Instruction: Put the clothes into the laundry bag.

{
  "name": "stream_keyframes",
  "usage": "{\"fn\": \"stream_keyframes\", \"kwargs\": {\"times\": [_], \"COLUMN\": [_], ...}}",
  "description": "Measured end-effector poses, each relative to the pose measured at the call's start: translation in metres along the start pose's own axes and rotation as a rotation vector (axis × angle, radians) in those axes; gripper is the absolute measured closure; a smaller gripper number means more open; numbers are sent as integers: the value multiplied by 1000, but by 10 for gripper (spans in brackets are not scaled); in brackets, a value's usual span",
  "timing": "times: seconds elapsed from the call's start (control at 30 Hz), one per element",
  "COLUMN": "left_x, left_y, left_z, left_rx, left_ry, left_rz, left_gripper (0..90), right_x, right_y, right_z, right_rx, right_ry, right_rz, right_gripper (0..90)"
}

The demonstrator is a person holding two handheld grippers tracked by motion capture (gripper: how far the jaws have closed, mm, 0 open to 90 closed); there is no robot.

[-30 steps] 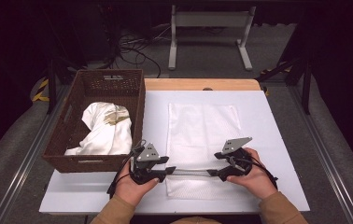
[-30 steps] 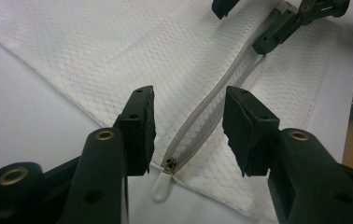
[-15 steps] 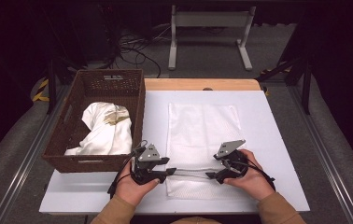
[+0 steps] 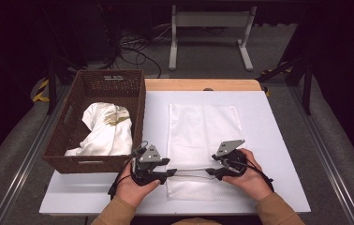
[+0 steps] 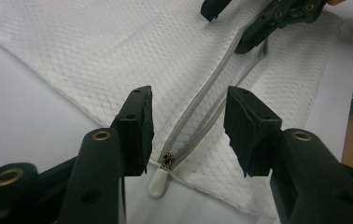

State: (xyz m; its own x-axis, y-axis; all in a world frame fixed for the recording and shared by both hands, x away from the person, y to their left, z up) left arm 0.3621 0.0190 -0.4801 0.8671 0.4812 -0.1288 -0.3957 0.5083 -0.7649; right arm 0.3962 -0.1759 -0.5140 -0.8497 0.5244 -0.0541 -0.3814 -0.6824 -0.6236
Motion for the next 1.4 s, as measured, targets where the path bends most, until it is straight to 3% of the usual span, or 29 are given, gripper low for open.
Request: {"fn": "stream_keyframes", "kwargs": {"times": [0.63,0.77,0.93,1.03,1.4], "left_x": [0,0,0,0,-2], "left_y": [2,3,3,3,1], "left_z": [2,3,4,5,6], "left_rx": [1,-2,-4,-5,-10], "left_ry": [-9,-13,-16,-16,-12], "left_rz": [-1,4,7,7,4], "left_gripper": [530,530,530,530,529], "right_x": [-14,-12,-4,-2,-5], "right_y": [-5,-6,-6,-7,-22], "right_z": [-6,-6,-6,-5,15], "right_rx": [-15,-20,-15,-12,-78], "right_ry": [79,52,-17,-24,-18], "right_rz": [-3,2,20,32,24], "right_gripper": [429,565,790,839,878]}}
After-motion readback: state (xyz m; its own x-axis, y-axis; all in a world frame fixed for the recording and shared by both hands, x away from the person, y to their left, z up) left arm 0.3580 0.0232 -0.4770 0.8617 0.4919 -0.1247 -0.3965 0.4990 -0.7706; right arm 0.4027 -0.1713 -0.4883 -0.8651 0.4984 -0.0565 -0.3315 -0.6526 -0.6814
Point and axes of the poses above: each handheld gripper's, and its own axes: z roughly backward along the jaws, y roughly out of its underside, x roughly to its left, the point moved 9 cm from there along -z, roughly forward along the jaws, and after that the axes turned 1 degree about y, right-handed, at the moved point
